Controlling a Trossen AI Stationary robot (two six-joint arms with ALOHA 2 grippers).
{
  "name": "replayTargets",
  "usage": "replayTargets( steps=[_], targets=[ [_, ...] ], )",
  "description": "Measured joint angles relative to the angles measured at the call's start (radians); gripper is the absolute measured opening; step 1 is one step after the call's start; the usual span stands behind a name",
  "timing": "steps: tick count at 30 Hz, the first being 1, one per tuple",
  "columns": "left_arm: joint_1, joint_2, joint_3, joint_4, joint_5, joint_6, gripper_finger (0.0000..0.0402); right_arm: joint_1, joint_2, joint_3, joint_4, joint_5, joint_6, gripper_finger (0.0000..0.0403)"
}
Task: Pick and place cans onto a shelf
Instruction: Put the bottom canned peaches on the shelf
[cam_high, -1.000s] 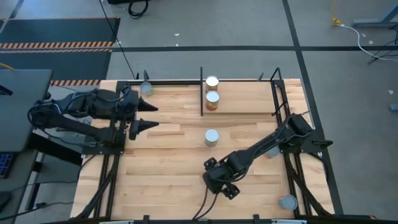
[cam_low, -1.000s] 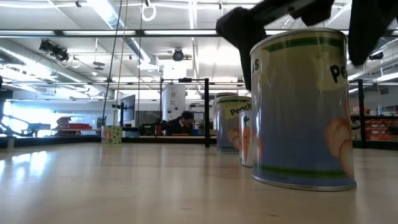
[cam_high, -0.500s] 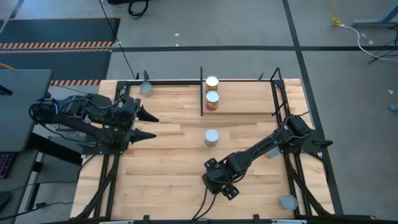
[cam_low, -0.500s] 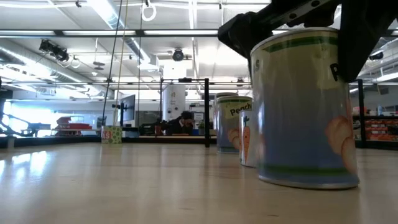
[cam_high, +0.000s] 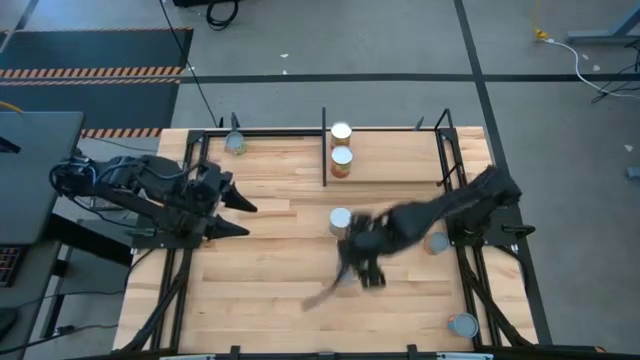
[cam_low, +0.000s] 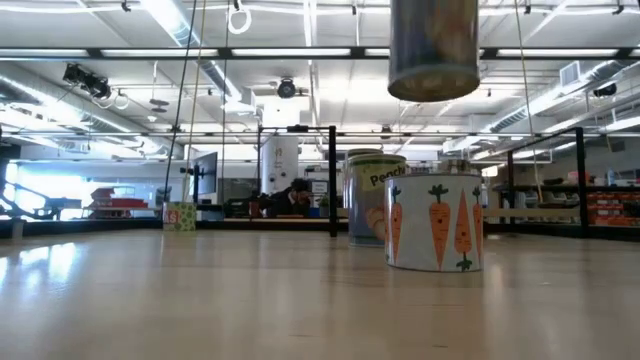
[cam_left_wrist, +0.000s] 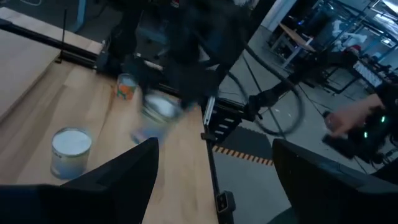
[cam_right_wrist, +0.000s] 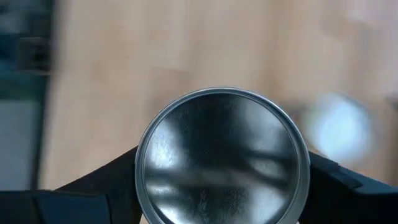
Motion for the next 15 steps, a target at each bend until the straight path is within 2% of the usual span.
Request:
replayTargets(
  steps=[4, 7, 12, 15],
  targets=[
    [0.005, 0.027, 0.000, 0.029, -0.013, 0.008, 0.0318, -0.133, -0.115, -0.033, -0.153, 0.088, 0.072, 0.0315],
    [0.019, 0.052, 0.000, 0.034, -0.045, 0.024, 0.0318, -0.262, -0.202, -0.071, -0.193, 0.130, 0.053, 0.0315],
    [0.104, 0.096, 0.000, 0.079, -0.052, 0.065, 0.0318, -0.541, -0.301, -0.179, -0.128, 0.133, -0.123, 0.0315],
    [0.200, 0.120, 0.012, 0.075, -0.051, 0.100, 0.0318, -0.727, -0.315, -0.229, -0.021, 0.064, -0.265, 0.0315]
  ],
)
